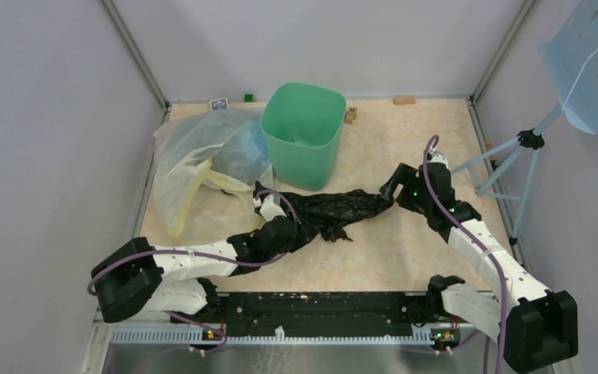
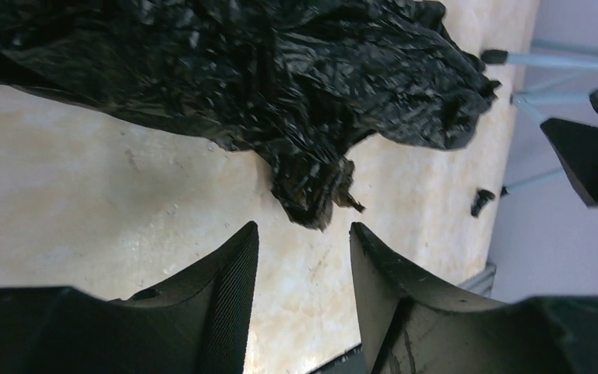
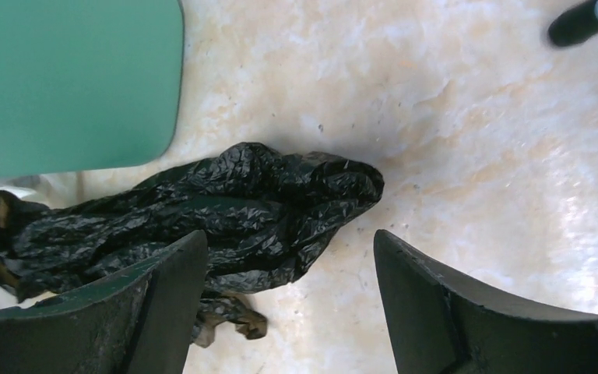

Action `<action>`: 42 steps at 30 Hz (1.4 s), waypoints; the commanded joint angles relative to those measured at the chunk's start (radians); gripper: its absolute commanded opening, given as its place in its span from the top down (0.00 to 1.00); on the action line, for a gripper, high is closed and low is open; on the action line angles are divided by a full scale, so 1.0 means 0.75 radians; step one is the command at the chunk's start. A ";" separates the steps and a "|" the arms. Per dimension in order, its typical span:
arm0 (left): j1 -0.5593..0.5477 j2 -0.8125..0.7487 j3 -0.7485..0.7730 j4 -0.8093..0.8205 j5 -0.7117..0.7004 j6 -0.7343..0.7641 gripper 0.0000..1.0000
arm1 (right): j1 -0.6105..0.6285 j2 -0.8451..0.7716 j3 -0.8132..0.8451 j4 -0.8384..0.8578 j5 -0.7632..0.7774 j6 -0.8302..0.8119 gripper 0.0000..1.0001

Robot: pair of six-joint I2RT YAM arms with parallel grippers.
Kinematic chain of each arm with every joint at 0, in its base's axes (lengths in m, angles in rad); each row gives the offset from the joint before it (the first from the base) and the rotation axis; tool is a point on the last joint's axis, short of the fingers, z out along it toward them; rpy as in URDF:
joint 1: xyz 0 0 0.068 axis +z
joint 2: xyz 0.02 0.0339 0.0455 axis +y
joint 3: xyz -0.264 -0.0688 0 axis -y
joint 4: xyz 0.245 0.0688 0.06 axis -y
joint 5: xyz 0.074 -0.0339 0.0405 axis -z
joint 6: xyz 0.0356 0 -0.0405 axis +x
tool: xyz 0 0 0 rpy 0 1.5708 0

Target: Put the trash bags into the trash bin

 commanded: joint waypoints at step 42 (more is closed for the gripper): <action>0.237 0.167 0.218 0.065 0.178 0.233 1.00 | -0.040 0.153 -0.049 0.167 0.200 0.386 1.00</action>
